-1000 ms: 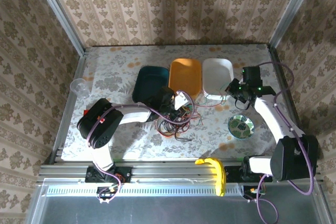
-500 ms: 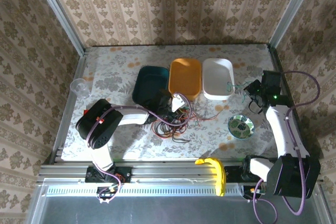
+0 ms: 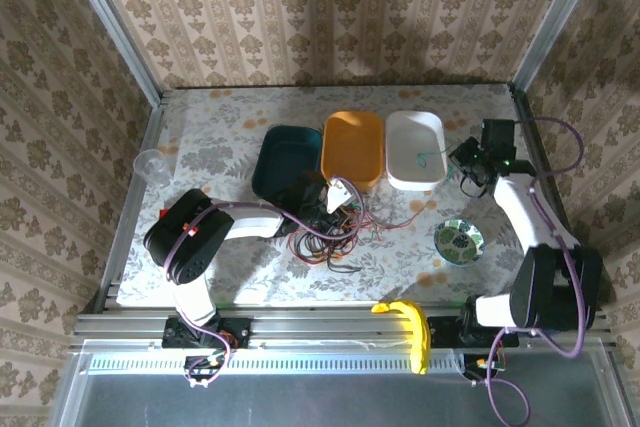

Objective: Untangle the cables

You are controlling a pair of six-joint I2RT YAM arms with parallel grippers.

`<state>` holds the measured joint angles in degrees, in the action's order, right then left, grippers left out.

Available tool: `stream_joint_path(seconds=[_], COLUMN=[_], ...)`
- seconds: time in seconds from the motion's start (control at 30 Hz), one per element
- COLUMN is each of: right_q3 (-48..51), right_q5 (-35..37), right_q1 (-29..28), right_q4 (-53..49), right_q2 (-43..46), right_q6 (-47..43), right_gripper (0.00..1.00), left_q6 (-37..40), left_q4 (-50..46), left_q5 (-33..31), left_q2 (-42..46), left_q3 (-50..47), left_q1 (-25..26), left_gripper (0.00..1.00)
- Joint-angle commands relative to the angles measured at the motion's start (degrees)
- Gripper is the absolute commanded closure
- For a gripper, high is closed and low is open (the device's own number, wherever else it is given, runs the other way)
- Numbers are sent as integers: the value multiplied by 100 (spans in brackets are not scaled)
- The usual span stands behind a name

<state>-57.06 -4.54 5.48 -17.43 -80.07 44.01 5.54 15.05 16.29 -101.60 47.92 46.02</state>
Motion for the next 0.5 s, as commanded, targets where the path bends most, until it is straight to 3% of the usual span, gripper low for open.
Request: stream_joint_path(seconds=[0.0, 0.17, 0.27, 0.3, 0.47], right_q3=[-395, -768, -798, -775, -580], right_q5=[-91, -106, -125, -89, 147], right_q1=[-123, -247, -315, -357, -742], right_q4=[617, 811, 798, 749, 240], right_q2=[-536, -1204, -1349, -1298, -764], right_q6=[300, 491, 512, 452, -268], right_gripper=[100, 97, 66, 60, 52], left_q6=[-142, -150, -159, -161, -177], left_q4=[-124, -132, -142, -138, -148], left_q5=[23, 49, 116, 135, 146], left_q2=[-42, -26, -18, -18, -9], left_q3=[93, 121, 130, 129, 138], left_q1=[-23, -9, -6, -5, -11], left_gripper=[100, 100, 100, 100, 100])
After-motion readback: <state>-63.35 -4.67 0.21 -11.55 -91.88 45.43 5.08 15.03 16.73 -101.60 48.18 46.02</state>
